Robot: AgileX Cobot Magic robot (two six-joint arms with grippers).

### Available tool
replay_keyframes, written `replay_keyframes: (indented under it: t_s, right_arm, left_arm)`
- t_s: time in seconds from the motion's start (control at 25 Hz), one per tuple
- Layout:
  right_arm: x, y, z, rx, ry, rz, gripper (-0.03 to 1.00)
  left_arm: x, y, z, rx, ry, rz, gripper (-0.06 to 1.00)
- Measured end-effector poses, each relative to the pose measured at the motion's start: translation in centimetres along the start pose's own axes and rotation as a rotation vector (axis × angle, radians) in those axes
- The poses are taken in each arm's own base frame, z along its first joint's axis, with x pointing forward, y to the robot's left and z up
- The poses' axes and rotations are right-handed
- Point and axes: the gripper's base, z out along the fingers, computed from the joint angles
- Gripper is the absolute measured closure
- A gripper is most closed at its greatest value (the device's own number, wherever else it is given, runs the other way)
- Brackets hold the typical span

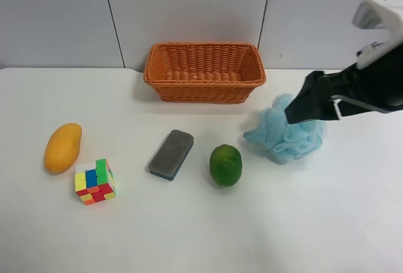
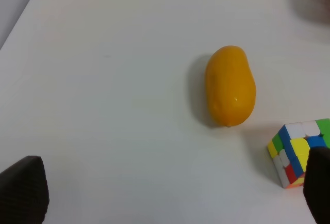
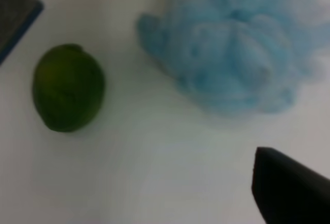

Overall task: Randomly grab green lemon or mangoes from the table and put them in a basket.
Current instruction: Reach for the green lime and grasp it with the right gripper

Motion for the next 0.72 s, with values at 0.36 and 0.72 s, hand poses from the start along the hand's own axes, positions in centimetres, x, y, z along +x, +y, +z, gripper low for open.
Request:
replay_keyframes:
  t_s: [0.36,0.72]
  right_arm:
    - [-0.1,4.7,7.2,-0.018,0.133,-0.081,-0.02]
    - [-0.4,5.5,12.1,0.114,0.232,-0.067,-0.02]
  left_arm:
    - [0.0,0.0,0.0,0.000,-0.001,0.000,-0.05]
    - [0.0,0.0,0.0,0.000,-0.001,0.000,-0.05]
